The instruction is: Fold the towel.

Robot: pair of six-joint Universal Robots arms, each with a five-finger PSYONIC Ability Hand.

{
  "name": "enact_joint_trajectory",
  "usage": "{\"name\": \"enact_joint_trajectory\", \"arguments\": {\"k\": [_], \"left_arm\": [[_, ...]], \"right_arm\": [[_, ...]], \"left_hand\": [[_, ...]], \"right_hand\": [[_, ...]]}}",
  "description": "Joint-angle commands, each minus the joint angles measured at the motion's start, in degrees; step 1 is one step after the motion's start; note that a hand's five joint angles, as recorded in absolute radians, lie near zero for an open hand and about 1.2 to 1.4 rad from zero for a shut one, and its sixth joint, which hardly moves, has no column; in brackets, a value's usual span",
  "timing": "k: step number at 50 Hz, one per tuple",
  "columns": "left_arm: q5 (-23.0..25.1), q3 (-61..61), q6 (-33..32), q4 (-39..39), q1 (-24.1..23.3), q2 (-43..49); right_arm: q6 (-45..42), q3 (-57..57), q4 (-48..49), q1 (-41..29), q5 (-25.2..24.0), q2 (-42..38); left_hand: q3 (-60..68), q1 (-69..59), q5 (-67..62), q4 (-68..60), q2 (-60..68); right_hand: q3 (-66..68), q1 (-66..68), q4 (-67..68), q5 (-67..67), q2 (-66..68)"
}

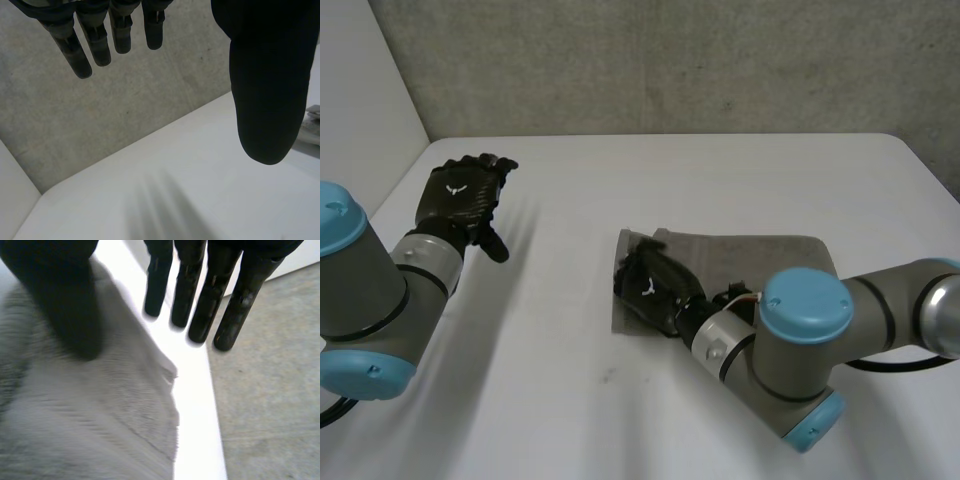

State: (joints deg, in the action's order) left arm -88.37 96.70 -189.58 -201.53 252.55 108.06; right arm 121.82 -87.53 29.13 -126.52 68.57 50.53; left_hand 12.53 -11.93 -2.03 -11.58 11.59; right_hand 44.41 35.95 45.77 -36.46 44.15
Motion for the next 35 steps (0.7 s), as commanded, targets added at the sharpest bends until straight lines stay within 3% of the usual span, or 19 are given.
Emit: {"name": "enact_joint_trajectory", "arguments": {"k": [1, 3, 4, 6, 9, 14, 23, 28, 35], "left_arm": [[0.2, -1.6, -0.1, 0.0, -2.0, -0.2], [0.2, -2.6, 0.0, 0.0, -2.9, 0.0], [0.0, -3.9, 0.0, 0.0, -4.2, 0.3], [0.0, -5.3, 0.1, 0.1, -5.7, 0.7], [0.0, -9.0, -0.1, 0.2, -9.4, 3.1], [0.0, -17.0, -0.1, 1.4, -16.1, 9.8], [0.2, -28.6, -0.3, 11.2, -22.1, 21.9], [0.4, -30.4, -0.2, 16.3, -23.1, 24.8], [0.0, -30.5, -0.4, 17.3, -23.2, 26.4]], "right_arm": [[10.3, -1.6, -0.3, 4.5, 3.0, 8.8], [20.1, -3.5, -1.4, 9.2, 4.7, 12.9], [20.1, -3.5, -1.4, 9.3, 4.7, 12.9], [29.7, -5.4, -4.9, 13.3, 4.7, 18.1], [37.3, -6.9, -10.3, 18.2, 4.4, 21.0], [43.4, -8.7, -18.5, 24.3, 2.0, 22.3], [43.2, -13.9, -23.2, 31.4, -2.0, 23.4], [42.7, -16.5, -23.0, 34.0, -3.0, 23.5], [40.3, -17.7, -22.4, 36.2, -3.8, 23.4]], "left_hand": [[0.0, -0.6, -0.5, -1.0, 1.0], [0.2, -0.8, -0.7, -1.2, 1.2], [0.5, -1.1, -1.0, -1.5, 1.5], [0.7, -1.3, -1.2, -1.7, 1.7], [1.0, -1.7, -1.5, -2.0, 2.0], [2.0, -2.7, -2.6, -3.0, 3.0], [13.8, -14.4, -14.3, -14.8, 14.8], [23.9, -24.5, -24.4, -24.9, 24.8], [24.8, -25.4, -25.3, -25.7, 25.7]], "right_hand": [[-34.4, -26.0, -35.8, 36.5, -34.1], [-34.4, -26.0, -35.8, 36.5, -34.1], [-34.4, -26.0, -35.8, 36.5, -34.1], [-34.4, -26.0, -35.8, 36.5, -34.1], [-34.4, -26.0, -35.8, 36.5, -34.1], [-34.4, -26.0, -35.8, 36.5, -34.1], [-34.4, -26.0, -35.8, 36.5, -34.1], [-34.4, -26.0, -35.8, 36.5, -34.1], [-34.4, -26.0, -35.8, 36.5, -34.1]]}}
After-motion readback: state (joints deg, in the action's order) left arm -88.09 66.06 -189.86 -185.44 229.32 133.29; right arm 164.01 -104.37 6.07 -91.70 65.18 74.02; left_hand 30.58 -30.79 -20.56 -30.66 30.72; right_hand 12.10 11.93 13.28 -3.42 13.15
